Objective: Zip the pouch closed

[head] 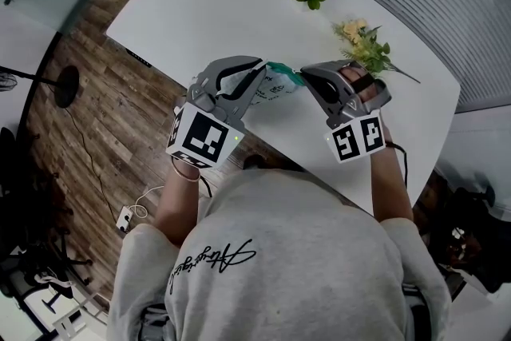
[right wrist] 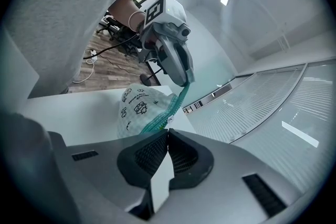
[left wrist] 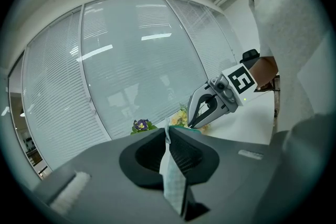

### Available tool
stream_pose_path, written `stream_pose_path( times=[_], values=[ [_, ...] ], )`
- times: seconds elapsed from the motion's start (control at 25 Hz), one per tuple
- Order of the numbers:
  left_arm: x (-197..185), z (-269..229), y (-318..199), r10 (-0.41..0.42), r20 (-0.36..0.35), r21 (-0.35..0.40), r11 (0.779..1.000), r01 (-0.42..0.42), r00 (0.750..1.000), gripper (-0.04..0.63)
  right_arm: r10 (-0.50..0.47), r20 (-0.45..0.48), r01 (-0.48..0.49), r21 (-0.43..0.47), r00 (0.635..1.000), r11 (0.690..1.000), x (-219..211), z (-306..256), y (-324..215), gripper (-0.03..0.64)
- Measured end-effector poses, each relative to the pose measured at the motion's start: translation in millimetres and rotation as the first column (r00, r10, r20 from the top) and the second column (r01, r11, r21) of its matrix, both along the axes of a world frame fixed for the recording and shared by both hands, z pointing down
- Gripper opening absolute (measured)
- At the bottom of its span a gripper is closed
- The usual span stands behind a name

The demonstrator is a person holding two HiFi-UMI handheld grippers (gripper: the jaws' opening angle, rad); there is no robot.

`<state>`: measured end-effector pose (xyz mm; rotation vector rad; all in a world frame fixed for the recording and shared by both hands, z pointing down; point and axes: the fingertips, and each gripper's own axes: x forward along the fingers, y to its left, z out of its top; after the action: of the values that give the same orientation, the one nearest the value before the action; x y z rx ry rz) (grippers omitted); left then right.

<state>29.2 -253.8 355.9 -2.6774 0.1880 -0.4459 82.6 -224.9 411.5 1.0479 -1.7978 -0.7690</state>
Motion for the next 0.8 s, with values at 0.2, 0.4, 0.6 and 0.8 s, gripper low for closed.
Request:
stream_pose_path(
  times=[0.2, 0.4, 0.6, 0.8],
  values=[
    [2, -1, 0, -0.004, 0.005, 0.023, 1.0, 0.004, 1.0, 0.02, 0.001, 0.005, -0.001, 0.01, 1.0, 1.0, 2, -1, 0, 0.005],
    [0, -3, -2, -0.012, -0.007, 0.012, 1.0, 0.012, 1.0, 0.021, -0.002, 0.004, 0.002, 0.022, 1.0, 1.0, 1, -5, -1, 0.005],
    [-1, -6, -2, -0.003, -0.022, -0.021, 1.0, 0.002, 1.0, 0.021, -0.005, 0.017, 0.005, 0.029, 1.0, 1.0, 0, -8, 0, 0.003],
    [-15, -19, -20, -0.072, -0.076, -0.026, 0.997, 0.071, 0.995, 0.02, 0.037, -0.011, -0.037, 0.024, 0.999, 0.999, 13, -2, 1, 0.003]
  ],
)
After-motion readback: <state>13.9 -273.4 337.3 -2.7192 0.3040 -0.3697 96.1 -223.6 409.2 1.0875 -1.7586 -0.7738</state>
